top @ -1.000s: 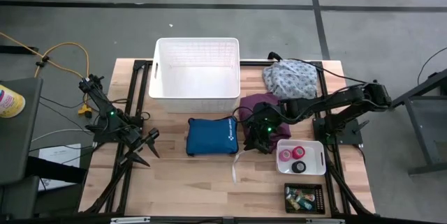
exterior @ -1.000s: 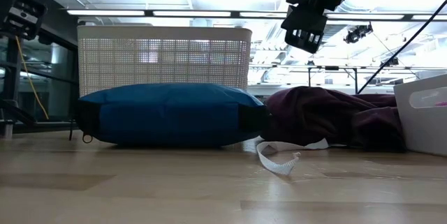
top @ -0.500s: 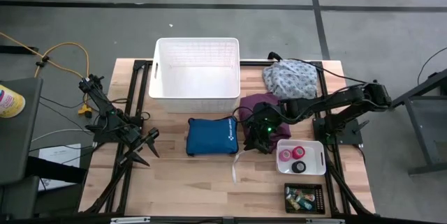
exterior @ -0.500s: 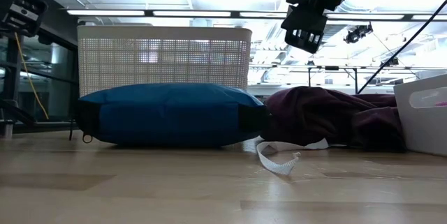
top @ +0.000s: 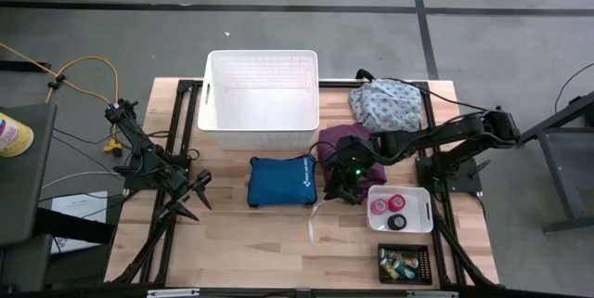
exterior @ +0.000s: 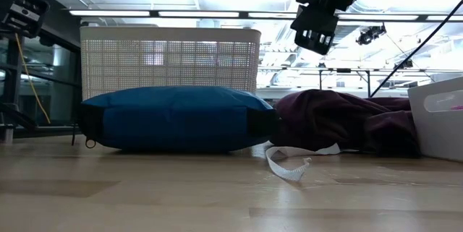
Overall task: Pick & Place Medicine items
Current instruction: Put the violet patient gown into the white laundry bin
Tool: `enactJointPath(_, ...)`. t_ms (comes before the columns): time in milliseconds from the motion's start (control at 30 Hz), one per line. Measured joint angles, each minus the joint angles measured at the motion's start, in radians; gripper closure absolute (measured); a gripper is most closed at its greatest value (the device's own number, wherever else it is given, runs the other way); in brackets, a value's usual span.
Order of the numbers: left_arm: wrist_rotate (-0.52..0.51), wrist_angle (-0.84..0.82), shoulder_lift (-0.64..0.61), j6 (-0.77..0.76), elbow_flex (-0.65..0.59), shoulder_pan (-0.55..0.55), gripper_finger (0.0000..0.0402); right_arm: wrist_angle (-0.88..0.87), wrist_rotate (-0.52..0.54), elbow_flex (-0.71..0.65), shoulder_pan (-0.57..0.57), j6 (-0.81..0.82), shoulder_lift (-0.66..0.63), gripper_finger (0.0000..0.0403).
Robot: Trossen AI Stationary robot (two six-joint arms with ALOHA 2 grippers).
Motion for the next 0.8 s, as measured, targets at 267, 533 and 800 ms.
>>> enactJointPath(267,0.0,0.0,0.0,0.0,0.0,0.0,0.0199,0.038,0.0,0.0,0.0,0.01,0.0,0.0266)
enactJointPath(533,0.0,0.0,0.0,0.0,0.0,0.0,0.0199,0.087,0.0,0.001,0.0,0.009,0.0,0.0266)
enactJointPath(800,0.0,0.001,0.0,0.0,0.0,0.0,0.0199,0.118,-0.004,0.001,-0.001,-0.052,0.001,0.0266)
